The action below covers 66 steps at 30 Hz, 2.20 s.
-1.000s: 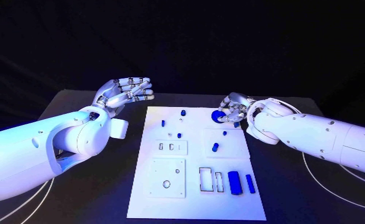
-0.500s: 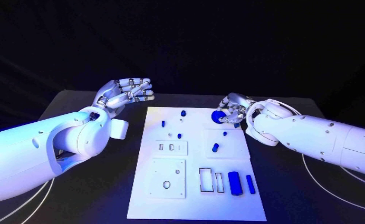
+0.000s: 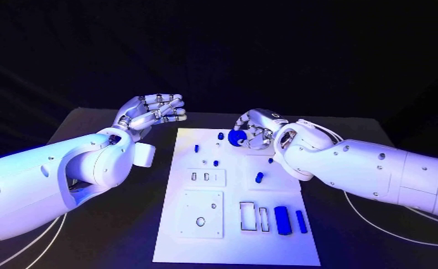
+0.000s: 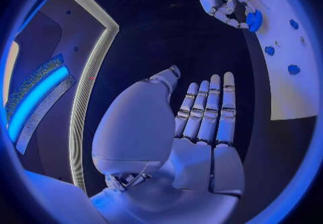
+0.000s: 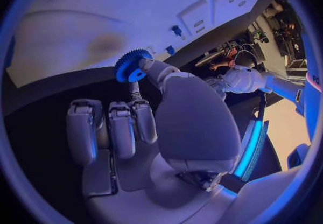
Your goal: Assemble the parts on the task board
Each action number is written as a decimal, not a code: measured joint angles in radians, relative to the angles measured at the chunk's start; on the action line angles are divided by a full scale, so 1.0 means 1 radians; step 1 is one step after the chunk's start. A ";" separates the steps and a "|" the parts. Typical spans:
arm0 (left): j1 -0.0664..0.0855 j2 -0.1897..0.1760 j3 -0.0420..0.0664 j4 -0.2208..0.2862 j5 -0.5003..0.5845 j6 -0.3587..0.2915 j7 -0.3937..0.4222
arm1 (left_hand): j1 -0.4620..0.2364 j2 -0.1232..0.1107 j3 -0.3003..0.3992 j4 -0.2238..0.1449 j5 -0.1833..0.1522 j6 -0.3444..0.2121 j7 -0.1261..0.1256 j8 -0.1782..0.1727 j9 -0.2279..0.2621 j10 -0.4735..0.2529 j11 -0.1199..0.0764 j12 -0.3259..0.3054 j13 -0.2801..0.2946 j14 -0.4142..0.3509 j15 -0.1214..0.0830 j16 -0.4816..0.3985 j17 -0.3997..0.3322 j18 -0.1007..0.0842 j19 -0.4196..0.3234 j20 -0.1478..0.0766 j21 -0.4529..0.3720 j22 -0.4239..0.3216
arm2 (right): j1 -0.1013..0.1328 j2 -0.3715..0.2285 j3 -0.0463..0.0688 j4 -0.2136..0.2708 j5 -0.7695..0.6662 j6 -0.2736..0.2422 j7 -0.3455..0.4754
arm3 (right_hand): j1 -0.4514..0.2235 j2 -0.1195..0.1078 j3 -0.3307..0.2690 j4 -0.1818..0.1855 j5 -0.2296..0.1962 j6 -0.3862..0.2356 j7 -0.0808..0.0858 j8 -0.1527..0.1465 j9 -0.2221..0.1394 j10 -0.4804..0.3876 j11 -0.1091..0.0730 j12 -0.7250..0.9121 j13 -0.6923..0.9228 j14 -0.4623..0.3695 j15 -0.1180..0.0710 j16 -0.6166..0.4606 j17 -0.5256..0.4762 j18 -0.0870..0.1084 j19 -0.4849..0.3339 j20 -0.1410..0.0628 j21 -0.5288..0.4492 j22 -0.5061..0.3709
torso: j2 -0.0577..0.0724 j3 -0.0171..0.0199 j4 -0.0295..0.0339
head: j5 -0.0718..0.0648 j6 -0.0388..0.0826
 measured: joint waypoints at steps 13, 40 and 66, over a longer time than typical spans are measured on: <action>0.000 0.011 0.000 -0.002 0.000 0.004 -0.004 | 0.000 0.000 0.000 0.000 0.000 -0.001 0.000 0.000 0.000 0.000 0.000 0.000 0.000 0.000 0.000 0.000 0.000 0.000 0.000 0.000 0.000 0.000 | -0.022 0.121 -0.010 -0.045 -0.113 -0.043 -0.050 | -0.013 -0.003 0.009 -0.002 -0.010 0.000 0.000 0.000 0.000 0.000 0.000 0.000 0.000 -0.004 -0.004 0.000 0.000 0.000 0.000 0.000 0.000 0.001 | 0.001 -0.0004 0.0006 | 0.002 0.003; 0.000 0.015 0.000 -0.003 0.000 0.007 -0.008 | 0.000 0.000 0.003 -0.003 0.000 -0.005 -0.002 0.000 0.000 -0.002 -0.002 0.000 0.000 -0.007 0.000 0.000 0.003 0.000 0.000 0.000 -0.004 -0.001 | -0.057 0.210 -0.012 -0.151 -0.142 -0.042 -0.082 | -0.028 -0.018 0.015 -0.008 -0.017 0.010 -0.002 0.008 0.002 0.000 0.000 -0.004 0.000 -0.004 -0.004 0.000 0.000 0.002 -0.004 -0.004 0.000 0.000 | 0.002 0.0006 -0.0012 | 0.008 -0.003; 0.000 0.011 0.000 0.000 0.000 0.007 -0.012 | -0.004 0.004 0.003 -0.003 0.000 -0.005 -0.002 0.000 0.000 -0.004 -0.004 0.000 0.000 -0.007 0.000 -0.005 0.004 0.000 0.000 0.000 -0.004 -0.001 | -0.060 0.213 -0.013 -0.172 -0.103 -0.025 -0.062 | -0.192 -0.029 -0.061 0.078 0.036 -0.055 0.016 -0.067 -0.028 -0.034 0.034 -0.043 0.000 0.000 0.011 0.000 0.000 0.003 0.001 0.009 -0.008 0.000 | 0.002 0.0012 -0.0011 | 0.007 -0.001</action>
